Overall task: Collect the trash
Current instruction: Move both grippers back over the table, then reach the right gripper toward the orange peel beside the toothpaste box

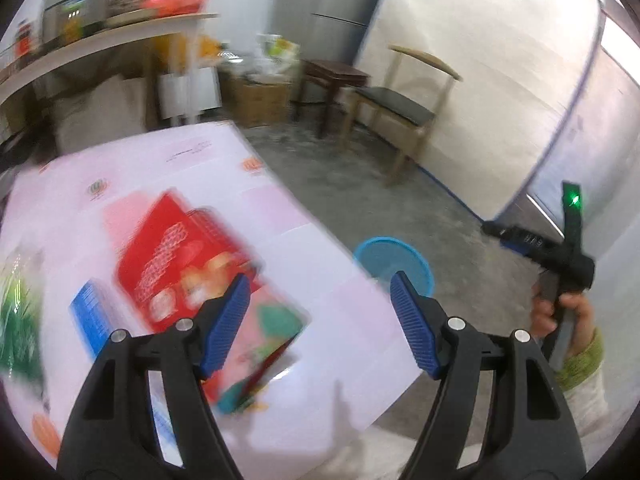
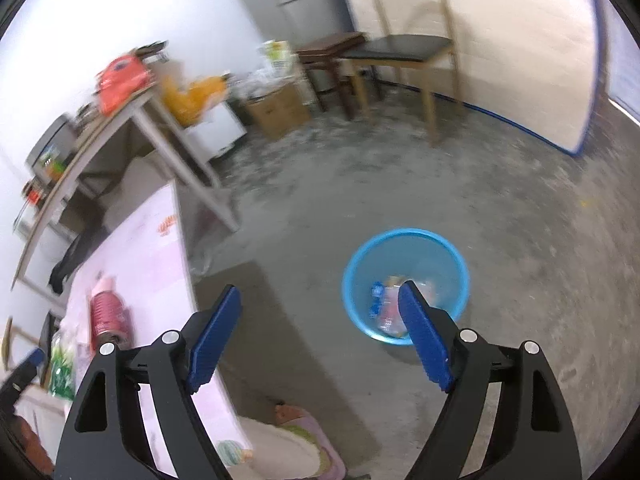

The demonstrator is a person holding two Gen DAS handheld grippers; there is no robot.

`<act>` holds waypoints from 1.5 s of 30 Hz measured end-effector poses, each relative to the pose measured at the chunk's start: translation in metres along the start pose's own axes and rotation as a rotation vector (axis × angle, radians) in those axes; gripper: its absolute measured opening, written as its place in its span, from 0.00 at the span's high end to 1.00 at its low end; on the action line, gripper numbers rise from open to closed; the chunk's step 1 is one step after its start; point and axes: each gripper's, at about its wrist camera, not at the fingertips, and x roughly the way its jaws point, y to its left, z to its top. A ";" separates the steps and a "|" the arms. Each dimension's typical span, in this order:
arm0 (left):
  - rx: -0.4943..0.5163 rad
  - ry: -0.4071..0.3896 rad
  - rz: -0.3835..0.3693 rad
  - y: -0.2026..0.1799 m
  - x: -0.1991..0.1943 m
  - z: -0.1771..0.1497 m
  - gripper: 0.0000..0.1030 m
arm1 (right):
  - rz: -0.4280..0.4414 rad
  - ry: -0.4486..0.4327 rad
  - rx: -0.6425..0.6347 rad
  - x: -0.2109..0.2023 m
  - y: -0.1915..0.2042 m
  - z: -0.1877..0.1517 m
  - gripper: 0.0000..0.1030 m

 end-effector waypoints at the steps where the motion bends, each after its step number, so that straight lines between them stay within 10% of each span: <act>1: -0.022 -0.010 0.021 0.011 -0.008 -0.008 0.33 | 0.019 0.006 -0.026 0.001 0.017 0.002 0.23; 12: -0.198 0.002 0.238 0.095 -0.045 -0.084 0.32 | 0.201 0.093 -0.260 0.004 0.163 -0.006 0.23; 33: -0.354 0.081 0.290 0.146 -0.047 -0.158 0.32 | 0.458 0.404 -0.594 0.018 0.323 -0.112 0.23; 45: -0.434 0.067 0.362 0.175 -0.073 -0.179 0.32 | 0.333 0.456 -0.906 0.058 0.399 -0.188 0.23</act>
